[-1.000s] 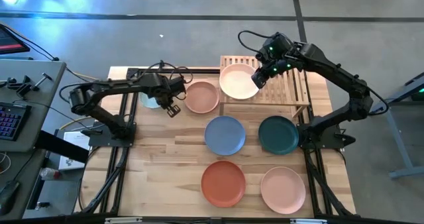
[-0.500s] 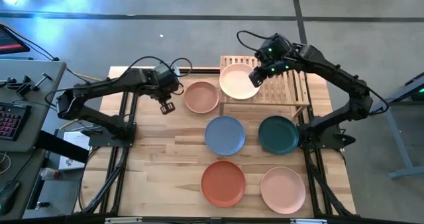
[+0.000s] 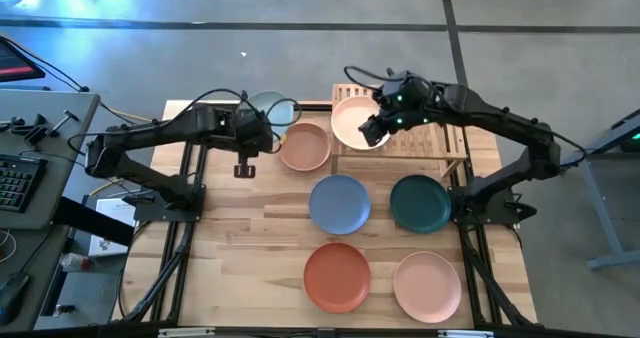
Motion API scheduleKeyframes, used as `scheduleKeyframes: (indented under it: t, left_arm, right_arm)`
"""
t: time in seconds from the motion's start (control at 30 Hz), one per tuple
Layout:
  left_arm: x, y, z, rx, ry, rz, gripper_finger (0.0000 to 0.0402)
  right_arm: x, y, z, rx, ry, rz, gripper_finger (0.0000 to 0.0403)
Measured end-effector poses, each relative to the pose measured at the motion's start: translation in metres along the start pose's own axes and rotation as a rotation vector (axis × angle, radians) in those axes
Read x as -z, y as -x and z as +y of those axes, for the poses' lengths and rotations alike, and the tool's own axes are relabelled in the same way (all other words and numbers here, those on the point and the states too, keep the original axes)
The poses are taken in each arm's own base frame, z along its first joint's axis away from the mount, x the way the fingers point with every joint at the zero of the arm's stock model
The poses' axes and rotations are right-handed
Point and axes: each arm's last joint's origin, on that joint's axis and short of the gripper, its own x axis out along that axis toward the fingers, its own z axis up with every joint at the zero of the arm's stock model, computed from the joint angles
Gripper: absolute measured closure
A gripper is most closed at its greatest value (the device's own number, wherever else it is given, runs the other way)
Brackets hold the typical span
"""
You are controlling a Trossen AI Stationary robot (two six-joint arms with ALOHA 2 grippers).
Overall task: Place and stack plates onto a shelf
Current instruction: Stack the light blue plate on top of the light orange plate
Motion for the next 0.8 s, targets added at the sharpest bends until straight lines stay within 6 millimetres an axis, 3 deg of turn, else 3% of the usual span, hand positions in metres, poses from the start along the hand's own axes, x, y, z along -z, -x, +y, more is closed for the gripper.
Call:
scheduleKeyframes:
  t: [0.33, 0.8]
  left_arm:
    - [-0.012, 0.017, -0.035, 0.034, -0.391, -0.07, 0.0401]
    - [-0.018, 0.031, -0.076, 0.071, -0.595, -0.135, 0.0401]
  right_arm:
    - [0.024, -0.004, 0.035, 0.038, -0.134, -0.021, 0.0302]
    - [0.046, -0.057, 0.067, 0.052, -0.206, 0.07, 0.0302]
